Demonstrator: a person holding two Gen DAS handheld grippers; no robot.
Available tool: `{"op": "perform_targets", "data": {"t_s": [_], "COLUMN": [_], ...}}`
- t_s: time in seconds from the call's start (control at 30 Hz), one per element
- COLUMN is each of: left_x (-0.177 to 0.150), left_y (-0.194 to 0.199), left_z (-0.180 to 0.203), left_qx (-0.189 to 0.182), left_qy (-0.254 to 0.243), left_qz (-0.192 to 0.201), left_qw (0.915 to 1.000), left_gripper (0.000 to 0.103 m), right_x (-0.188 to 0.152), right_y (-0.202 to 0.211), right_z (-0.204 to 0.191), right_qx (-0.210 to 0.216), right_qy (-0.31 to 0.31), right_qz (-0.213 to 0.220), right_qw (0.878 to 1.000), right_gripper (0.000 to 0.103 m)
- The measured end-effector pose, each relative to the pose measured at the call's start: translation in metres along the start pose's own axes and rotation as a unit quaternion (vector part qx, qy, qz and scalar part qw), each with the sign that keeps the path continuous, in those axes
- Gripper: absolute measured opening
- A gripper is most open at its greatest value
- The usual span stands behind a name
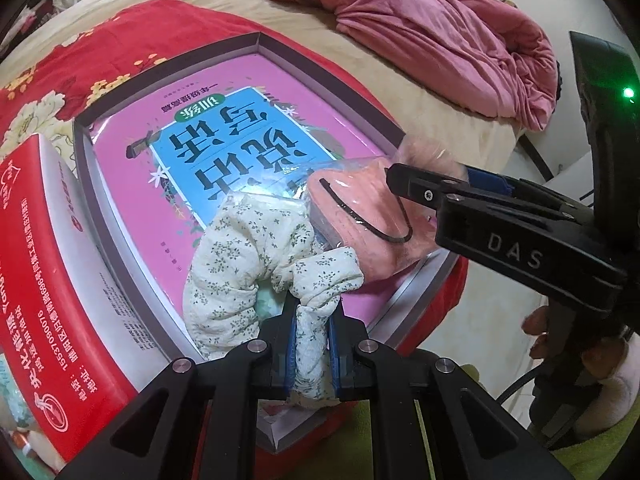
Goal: Organize soft objects
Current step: 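Lower the scrunchie into the box with left tool while right tool releases the clear bag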
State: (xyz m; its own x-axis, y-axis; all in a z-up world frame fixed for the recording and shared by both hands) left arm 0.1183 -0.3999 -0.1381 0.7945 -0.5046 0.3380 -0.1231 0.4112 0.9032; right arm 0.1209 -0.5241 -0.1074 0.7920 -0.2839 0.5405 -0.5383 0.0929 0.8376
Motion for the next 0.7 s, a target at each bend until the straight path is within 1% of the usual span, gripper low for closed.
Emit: {"op": "perform_targets", "data": {"t_s": [0.17, 0.27, 0.37, 0.5, 0.7], "left_x": [0.000, 0.001, 0.001, 0.001, -0.001], "left_y": [0.000, 0.000, -0.001, -0.001, 0.000], "left_z": [0.000, 0.001, 0.001, 0.001, 0.000], "left_qx": [0.002, 0.003, 0.003, 0.002, 0.001], "left_qy": [0.000, -0.002, 0.000, -0.002, 0.004], "left_qz": [0.001, 0.002, 0.003, 0.003, 0.002], "left_qw": [1.0000, 1.0000, 1.0000, 1.0000, 1.0000], "left_gripper": [0.013, 0.013, 0.013, 0.014, 0.019], "right_x": [0.002, 0.004, 0.004, 0.001, -0.001], "right_y": [0.005, 0.010, 0.019, 0.028, 0.038], "right_z": [-0.005, -0.004, -0.001, 0.004, 0.007], "right_qx": [-0.001, -0.002, 0.007, 0.005, 0.005], "right_qy": [0.018, 0.018, 0.007, -0.003, -0.014], "right_qz": [0.008, 0.020, 0.030, 0.034, 0.040], "right_qw": [1.000, 1.000, 1.000, 0.999, 0.999], "right_gripper": [0.065, 0.068, 0.071, 0.072, 0.072]}}
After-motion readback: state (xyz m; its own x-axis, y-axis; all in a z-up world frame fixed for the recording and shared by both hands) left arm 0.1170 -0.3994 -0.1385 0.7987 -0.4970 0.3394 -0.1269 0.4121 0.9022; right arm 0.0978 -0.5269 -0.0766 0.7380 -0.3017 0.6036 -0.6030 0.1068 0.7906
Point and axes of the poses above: each gripper's, at about its wrist camera, not at the fingertips, and y roughly against the way its jaws point, z to its right, x to its top, the point moved 7 cm from there along -y, roughly the way its jaws point, and after that the axes turned 1 degree about -x, right-handed, at the moved point
